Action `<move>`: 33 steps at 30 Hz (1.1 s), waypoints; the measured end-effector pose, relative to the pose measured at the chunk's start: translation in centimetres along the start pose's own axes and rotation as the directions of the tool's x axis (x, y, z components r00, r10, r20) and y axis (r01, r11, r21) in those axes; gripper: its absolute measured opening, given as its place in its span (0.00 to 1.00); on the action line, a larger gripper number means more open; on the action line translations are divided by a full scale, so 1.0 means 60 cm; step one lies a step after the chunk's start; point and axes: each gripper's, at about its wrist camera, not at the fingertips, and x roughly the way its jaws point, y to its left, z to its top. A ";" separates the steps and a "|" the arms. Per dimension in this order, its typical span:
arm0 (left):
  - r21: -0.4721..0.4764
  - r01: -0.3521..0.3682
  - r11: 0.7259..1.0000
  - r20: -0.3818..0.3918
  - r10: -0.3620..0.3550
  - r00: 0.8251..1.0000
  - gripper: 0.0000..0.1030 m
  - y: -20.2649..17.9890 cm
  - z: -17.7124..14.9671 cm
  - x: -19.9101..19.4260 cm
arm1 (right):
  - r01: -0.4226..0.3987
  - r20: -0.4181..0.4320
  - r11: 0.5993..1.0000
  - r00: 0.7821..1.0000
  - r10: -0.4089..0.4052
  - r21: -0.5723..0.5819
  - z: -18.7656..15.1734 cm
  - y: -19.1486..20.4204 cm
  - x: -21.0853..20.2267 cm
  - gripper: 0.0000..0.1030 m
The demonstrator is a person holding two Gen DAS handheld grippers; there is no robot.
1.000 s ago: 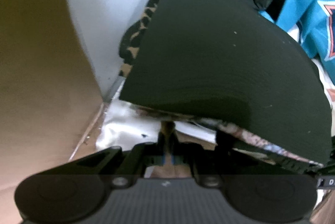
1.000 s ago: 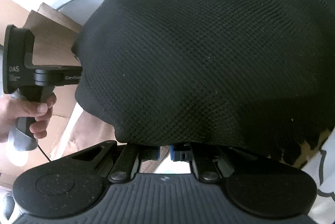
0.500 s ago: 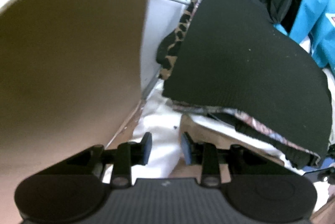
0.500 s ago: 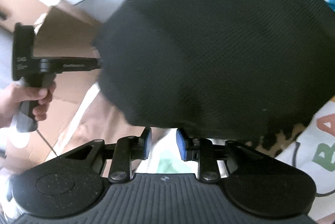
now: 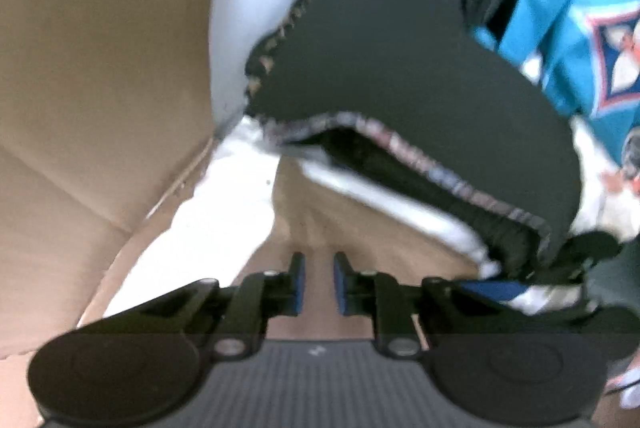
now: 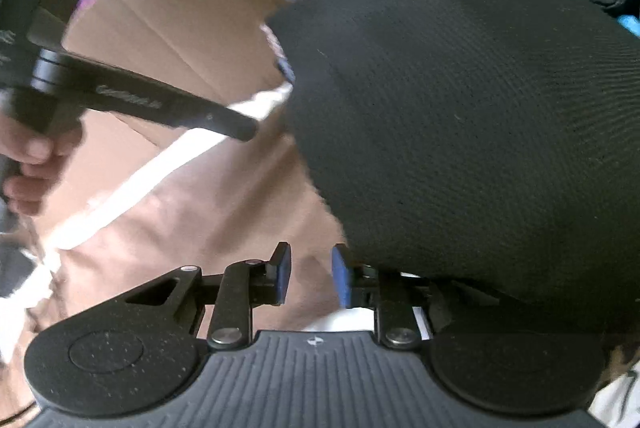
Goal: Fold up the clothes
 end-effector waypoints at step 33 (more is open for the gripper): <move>-0.207 -0.059 0.977 0.051 0.071 0.996 0.12 0.122 -0.118 -0.101 | -0.156 -0.034 0.982 0.988 0.153 -0.109 -0.013 -0.014 -0.062 0.26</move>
